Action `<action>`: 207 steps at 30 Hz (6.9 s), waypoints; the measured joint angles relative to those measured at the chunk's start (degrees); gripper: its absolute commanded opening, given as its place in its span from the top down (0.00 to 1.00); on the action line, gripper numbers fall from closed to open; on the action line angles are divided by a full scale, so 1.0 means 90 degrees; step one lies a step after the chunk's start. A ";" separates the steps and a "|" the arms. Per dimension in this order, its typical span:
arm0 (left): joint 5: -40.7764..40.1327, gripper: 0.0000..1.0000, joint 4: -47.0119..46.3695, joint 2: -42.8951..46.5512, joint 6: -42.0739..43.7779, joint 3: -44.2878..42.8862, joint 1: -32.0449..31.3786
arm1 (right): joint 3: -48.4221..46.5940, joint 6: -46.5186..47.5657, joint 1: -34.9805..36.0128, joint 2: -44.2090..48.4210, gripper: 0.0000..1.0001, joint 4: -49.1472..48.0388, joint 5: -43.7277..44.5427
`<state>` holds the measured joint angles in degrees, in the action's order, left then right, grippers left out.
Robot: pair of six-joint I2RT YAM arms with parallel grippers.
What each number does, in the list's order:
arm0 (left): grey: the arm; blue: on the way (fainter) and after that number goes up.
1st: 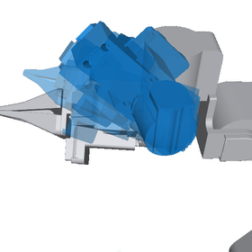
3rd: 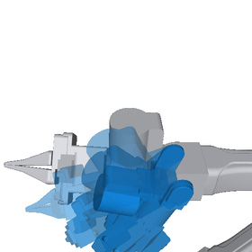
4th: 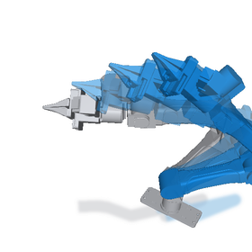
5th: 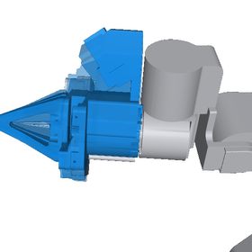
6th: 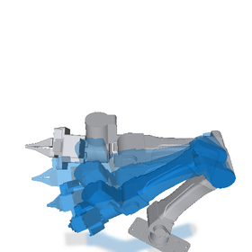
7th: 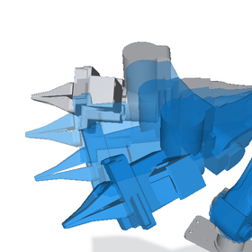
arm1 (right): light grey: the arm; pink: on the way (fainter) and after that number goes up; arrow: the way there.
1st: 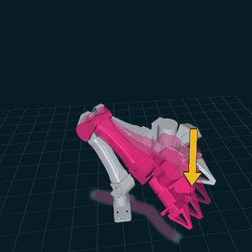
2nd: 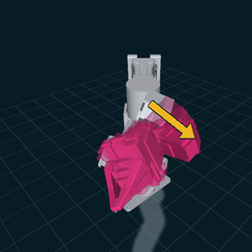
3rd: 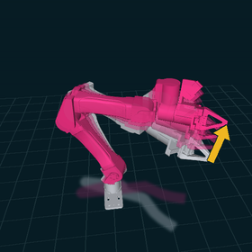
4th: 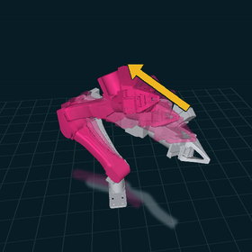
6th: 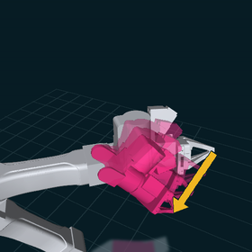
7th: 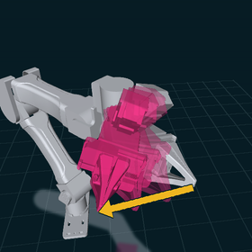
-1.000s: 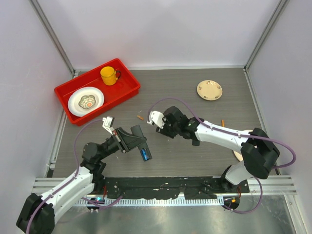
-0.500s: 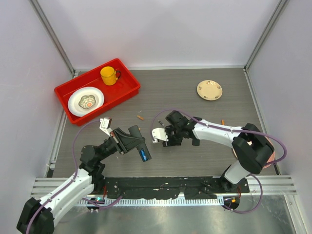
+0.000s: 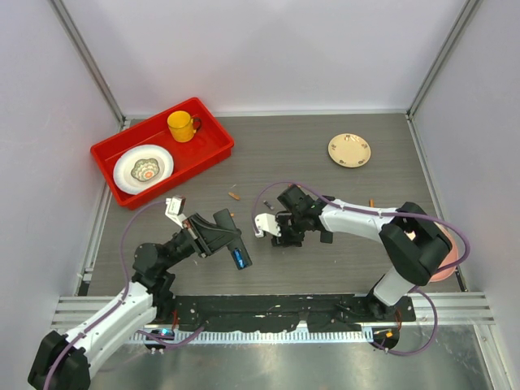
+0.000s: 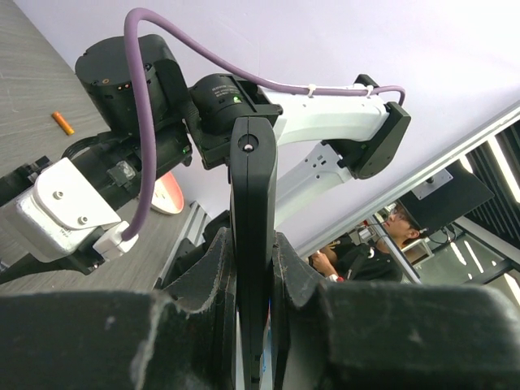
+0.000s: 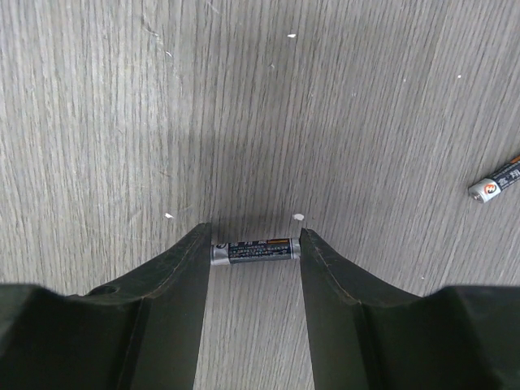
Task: Load the batteries into the remote control
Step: Pick up the battery from the center of the board, then load the battery into the remote control.
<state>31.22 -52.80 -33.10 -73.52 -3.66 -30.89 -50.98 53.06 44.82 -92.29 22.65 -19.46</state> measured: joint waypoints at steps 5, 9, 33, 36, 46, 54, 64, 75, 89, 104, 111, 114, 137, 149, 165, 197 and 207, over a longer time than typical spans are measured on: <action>-0.0017 1.00 0.0024 0.0061 0.0002 0.0019 0.0000 | 0.0000 -0.0107 -0.0005 -0.0010 0.52 -0.0061 0.0012; -0.0017 1.00 0.0044 0.0061 0.0002 0.0019 0.0000 | 0.0000 -0.0248 -0.0007 -0.0010 0.31 -0.0107 0.0029; -0.0022 1.00 0.0092 -0.0046 0.0005 0.0019 -0.0012 | -0.2463 -0.7907 -0.0753 0.0206 0.10 -0.0984 0.2569; -0.0022 1.00 0.0095 -0.0053 0.0005 0.0019 -0.0012 | -0.2098 -0.9080 -0.0583 0.0083 0.14 -0.0408 0.3082; -0.0022 1.00 0.0155 -0.0124 0.0010 0.0019 -0.0012 | -0.1243 -1.0469 0.0731 -0.0238 0.40 0.1066 0.4182; -0.0024 1.00 0.0216 -0.0214 0.0029 0.0019 -0.0012 | -0.1030 -1.0482 0.0651 -0.0333 0.57 0.1212 0.4070; -0.0039 1.00 0.0243 -0.0257 0.0032 0.0019 -0.0012 | -0.1044 -1.0261 0.0651 -0.0789 0.65 0.1188 0.3706; -0.0041 1.00 0.0257 -0.0325 0.0053 0.0019 -0.0012 | -0.1056 -1.0081 0.0648 -0.0816 0.66 0.1112 0.3551; -0.0044 1.00 0.0270 -0.0381 0.0056 0.0019 -0.0012 | -0.1078 -0.9855 0.0648 -0.0818 0.68 0.1224 0.3383; -0.0073 1.00 0.0272 -0.0384 0.0056 0.0019 -0.0015 | -0.1086 -0.9697 0.0644 -0.0789 0.99 0.1326 0.3196; -0.0248 1.00 0.0257 -0.0772 0.0090 0.0002 -0.0087 | -0.1047 -0.9736 0.0634 0.0114 0.99 0.1897 0.3189; -0.0393 1.00 0.0231 -0.1188 0.0182 -0.0134 -0.0231 | -0.1353 -0.9717 0.0641 0.0908 0.99 0.2404 0.3164; -0.1066 1.00 -0.1639 -0.4318 0.0204 -0.1134 -0.0726 | -0.2931 -0.9080 0.1350 0.2006 0.99 0.4352 0.1049; -0.1192 1.00 -0.1802 -0.4347 0.0163 -0.1132 -0.0906 | -0.2905 -0.9262 0.1438 0.1411 0.99 0.3791 0.0940; -0.1226 1.00 -0.1804 -0.4070 0.0095 -0.0935 -0.0967 | -0.2946 -0.9270 0.1455 0.1219 0.99 0.3830 0.0964; -0.1472 1.00 -0.1926 -0.4699 -0.1188 -0.0857 -0.1086 | -0.3592 -0.9112 0.1469 0.0663 0.99 0.4420 0.1389; -0.1469 1.00 -0.1916 -0.4711 -0.1226 -0.0840 -0.1086 | -0.3592 -0.9114 0.1406 0.0597 0.94 0.4422 0.1229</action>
<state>18.00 -70.04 -75.50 -84.55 -11.22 -40.66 -83.31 -28.97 57.47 -86.91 62.46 -8.40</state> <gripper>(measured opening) 0.176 0.058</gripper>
